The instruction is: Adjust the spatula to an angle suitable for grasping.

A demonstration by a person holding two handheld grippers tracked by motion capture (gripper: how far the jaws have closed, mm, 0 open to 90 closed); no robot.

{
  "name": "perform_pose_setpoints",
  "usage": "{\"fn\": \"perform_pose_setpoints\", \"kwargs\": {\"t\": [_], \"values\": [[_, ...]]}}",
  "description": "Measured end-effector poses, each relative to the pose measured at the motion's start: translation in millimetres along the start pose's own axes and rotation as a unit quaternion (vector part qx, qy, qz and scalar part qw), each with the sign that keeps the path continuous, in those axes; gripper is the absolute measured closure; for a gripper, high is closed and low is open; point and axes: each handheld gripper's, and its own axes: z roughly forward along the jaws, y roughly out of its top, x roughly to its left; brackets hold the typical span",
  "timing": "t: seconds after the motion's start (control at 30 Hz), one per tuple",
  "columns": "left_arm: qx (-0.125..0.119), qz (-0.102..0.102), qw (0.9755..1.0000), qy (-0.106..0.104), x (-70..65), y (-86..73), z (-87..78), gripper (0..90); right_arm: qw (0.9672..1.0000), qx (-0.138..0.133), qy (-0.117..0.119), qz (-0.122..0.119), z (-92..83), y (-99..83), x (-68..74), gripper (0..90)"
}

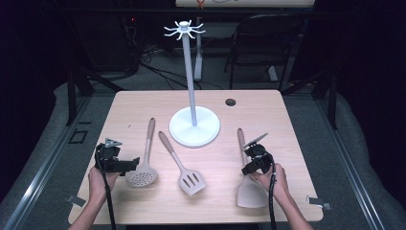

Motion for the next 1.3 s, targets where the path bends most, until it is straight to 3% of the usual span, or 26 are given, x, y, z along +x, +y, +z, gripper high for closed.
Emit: {"fn": "perform_pose_setpoints", "kwargs": {"t": [0.1,0.13,0.37,0.43,0.63,1.03,1.1,1.13,1.3], "values": [[0.000,-0.002,1.0000,0.000,1.2,-0.2,-0.1,1.3,0.9998,0.015,-0.002,-0.010,-0.8,-1.1,2.6,70.3],[0.000,-0.002,1.0000,0.000,1.1,-0.2,-0.2,1.3,0.9998,0.017,0.007,-0.008,-1.1,-1.2,3.7,70.8],[0.002,0.002,1.0000,0.002,-0.9,0.6,0.4,1.3,0.9994,0.030,-0.008,-0.014,-1.3,-1.5,5.9,70.5],[0.003,0.004,1.0000,0.002,-2.7,1.4,1.5,1.3,0.9998,0.010,-0.017,-0.004,1.5,-1.0,8.9,68.7],[0.004,0.011,0.9999,0.001,-6.4,2.5,2.4,1.3,0.9991,0.019,-0.036,-0.014,6.1,4.7,10.3,70.4],[-0.003,0.015,0.9999,-0.005,-7.6,2.5,1.3,1.3,0.9997,0.000,-0.022,0.014,5.5,2.0,5.4,75.1],[-0.004,0.016,0.9998,-0.010,-7.2,2.4,0.9,1.3,0.9983,-0.034,0.000,0.046,8.9,-0.4,3.5,78.4],[-0.005,0.018,0.9998,-0.011,-7.1,2.4,0.9,1.3,0.9993,-0.017,0.002,0.034,6.4,0.9,1.5,78.7],[-0.005,0.019,0.9997,-0.013,-6.5,2.3,1.3,1.3,0.9991,-0.021,-0.011,0.034,5.2,1.3,1.4,78.8]]}}
